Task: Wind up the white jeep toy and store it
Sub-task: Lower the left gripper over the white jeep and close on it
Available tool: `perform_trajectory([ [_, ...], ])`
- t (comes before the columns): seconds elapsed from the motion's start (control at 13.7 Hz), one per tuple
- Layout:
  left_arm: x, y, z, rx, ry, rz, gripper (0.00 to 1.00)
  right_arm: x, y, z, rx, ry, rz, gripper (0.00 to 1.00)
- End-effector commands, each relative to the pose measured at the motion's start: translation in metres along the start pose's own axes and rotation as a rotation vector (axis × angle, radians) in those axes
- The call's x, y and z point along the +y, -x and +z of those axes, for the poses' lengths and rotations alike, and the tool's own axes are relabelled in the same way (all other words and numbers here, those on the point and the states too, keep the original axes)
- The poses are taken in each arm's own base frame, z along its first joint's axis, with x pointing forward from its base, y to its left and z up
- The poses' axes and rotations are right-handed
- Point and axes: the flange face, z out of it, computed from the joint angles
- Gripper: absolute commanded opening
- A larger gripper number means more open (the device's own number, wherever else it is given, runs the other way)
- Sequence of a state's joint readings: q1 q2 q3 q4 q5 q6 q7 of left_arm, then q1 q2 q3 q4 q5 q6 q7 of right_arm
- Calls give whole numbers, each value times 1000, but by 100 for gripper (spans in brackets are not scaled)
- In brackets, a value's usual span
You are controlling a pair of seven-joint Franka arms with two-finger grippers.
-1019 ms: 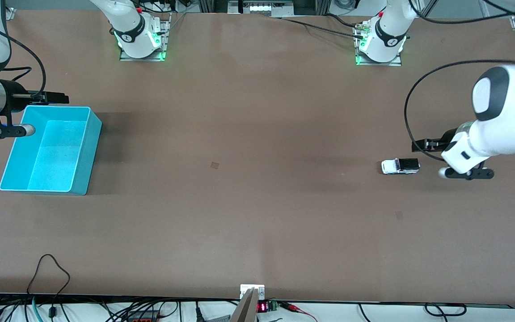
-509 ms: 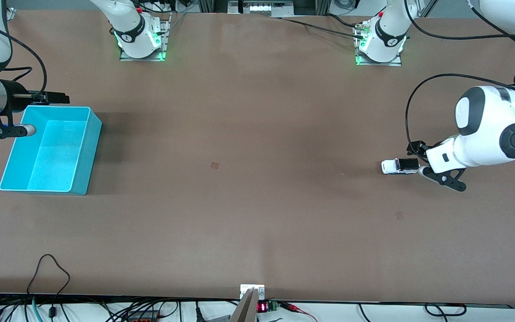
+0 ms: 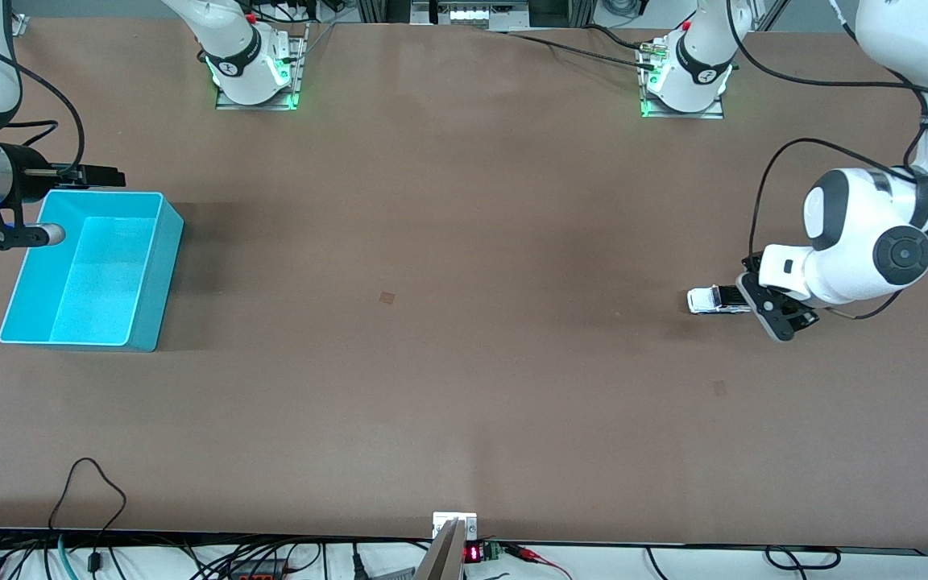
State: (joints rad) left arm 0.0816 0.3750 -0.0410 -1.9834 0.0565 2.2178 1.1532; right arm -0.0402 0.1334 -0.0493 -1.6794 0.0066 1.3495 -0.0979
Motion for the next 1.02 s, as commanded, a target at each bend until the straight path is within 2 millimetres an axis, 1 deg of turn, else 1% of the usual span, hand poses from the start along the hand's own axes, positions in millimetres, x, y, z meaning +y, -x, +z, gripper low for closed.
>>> perform_trajectory([
  [0.0,11,3,18,-11,7,101,100,1,2,-5,-5,7,-18,100],
  [0.15,18,4,29,-20,30,108,100,0,2,-5,-7,8,-19,100],
  [0.22,20,4,31,-21,35,114,100,1,2,-4,-10,7,-18,100],
  [0.36,23,2,35,-22,25,216,100,1,2,-4,-8,6,-16,100],
  [0.58,16,0,31,-3,-48,378,100,3,1,-4,-7,5,-14,100],
  [0.8,22,1,42,3,-65,403,100,-1,1,-4,-9,10,-8,100],
  [0.95,26,1,47,3,-62,410,100,0,1,-4,-10,9,-6,100],
])
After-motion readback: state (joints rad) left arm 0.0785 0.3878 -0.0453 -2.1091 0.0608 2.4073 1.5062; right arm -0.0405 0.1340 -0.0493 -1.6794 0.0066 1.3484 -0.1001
